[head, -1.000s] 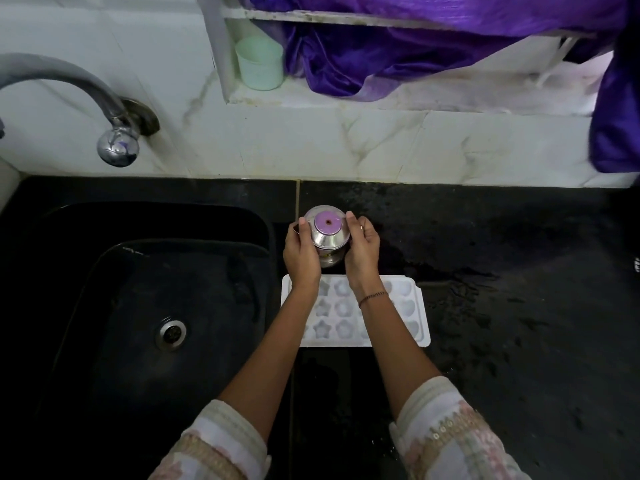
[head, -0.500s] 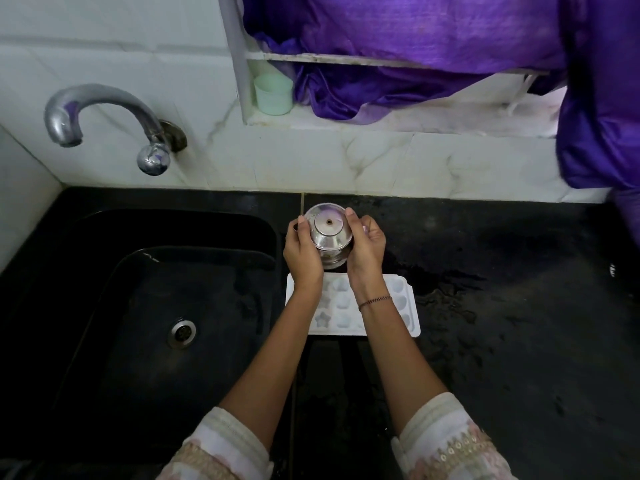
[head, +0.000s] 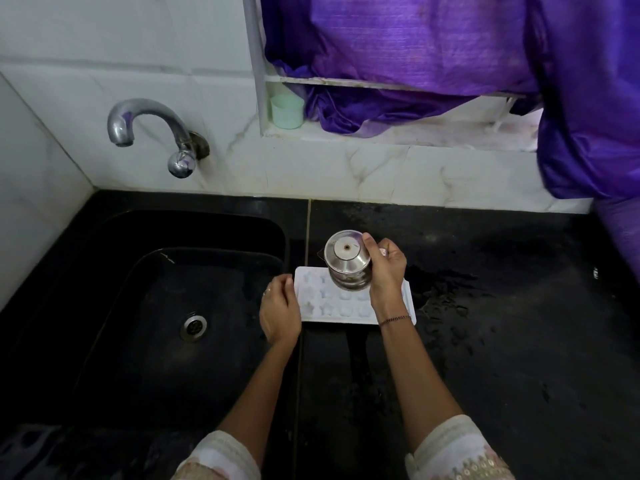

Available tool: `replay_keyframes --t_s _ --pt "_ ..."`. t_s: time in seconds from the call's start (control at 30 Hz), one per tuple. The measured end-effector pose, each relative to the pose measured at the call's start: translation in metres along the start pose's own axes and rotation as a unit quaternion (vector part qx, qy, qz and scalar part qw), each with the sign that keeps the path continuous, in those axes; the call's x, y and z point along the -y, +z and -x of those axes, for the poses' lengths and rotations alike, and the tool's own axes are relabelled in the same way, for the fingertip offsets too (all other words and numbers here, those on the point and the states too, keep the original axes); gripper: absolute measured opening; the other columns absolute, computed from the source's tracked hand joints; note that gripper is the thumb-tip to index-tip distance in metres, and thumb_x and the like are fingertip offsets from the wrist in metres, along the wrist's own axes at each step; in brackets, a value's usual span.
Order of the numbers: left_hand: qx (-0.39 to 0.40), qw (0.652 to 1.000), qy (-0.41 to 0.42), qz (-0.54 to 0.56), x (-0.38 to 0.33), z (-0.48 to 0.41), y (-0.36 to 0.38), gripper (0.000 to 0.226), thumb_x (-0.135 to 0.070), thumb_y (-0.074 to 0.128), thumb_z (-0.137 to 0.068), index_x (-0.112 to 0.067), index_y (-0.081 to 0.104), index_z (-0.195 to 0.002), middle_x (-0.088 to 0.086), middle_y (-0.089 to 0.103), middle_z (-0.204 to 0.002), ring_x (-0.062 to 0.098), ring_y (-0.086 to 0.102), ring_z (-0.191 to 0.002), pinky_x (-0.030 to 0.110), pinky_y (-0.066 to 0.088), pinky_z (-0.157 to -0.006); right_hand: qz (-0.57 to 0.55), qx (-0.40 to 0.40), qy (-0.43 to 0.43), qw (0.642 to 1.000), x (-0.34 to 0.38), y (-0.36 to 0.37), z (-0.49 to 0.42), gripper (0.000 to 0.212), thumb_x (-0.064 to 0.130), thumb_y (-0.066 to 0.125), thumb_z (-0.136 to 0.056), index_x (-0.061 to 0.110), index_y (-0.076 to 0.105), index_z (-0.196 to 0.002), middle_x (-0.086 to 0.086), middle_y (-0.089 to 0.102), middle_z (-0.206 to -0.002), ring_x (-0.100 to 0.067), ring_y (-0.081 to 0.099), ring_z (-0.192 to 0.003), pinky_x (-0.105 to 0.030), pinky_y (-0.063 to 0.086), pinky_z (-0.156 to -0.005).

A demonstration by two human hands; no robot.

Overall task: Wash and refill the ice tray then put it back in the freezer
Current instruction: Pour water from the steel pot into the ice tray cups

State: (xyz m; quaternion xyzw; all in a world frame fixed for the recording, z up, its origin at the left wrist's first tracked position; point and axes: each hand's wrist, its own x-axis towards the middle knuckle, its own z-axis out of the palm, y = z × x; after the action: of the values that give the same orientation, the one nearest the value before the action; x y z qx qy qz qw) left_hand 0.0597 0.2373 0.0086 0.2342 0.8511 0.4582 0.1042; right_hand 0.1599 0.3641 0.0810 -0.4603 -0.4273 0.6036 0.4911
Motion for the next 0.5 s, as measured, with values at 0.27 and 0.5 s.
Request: replay_keyframes --t_s 0.27,0.5 --pt "0.113 0.956 0.160 -0.220 0.031 0.027 -0.002 0.054 -0.041 0.033 -0.097 -0.017 0.033 -0.145 0.009 0.053 -0.110 0.021 0.054 -0.091 0.036 0.049 -0.074 0.089 -0.010 -0.036 0.995 0.006 -0.001 0.002 0.048 0.013 0.072 -0.080 0.017 0.032 -0.055 -0.006 0.033 -0.058 -0.014 0.031 -0.057 -0.027 0.032 -0.056" --pt "0.117 0.941 0.181 -0.261 0.032 0.024 0.003 0.077 -0.060 0.011 -0.089 -0.013 0.021 -0.149 0.007 0.049 -0.114 0.019 0.049 -0.100 0.034 0.045 -0.084 0.143 0.005 -0.080 0.987 0.013 0.012 -0.004 0.050 0.015 0.073 -0.079 0.016 0.030 -0.054 -0.001 0.030 -0.053 -0.010 0.027 -0.054 -0.025 0.030 -0.052"
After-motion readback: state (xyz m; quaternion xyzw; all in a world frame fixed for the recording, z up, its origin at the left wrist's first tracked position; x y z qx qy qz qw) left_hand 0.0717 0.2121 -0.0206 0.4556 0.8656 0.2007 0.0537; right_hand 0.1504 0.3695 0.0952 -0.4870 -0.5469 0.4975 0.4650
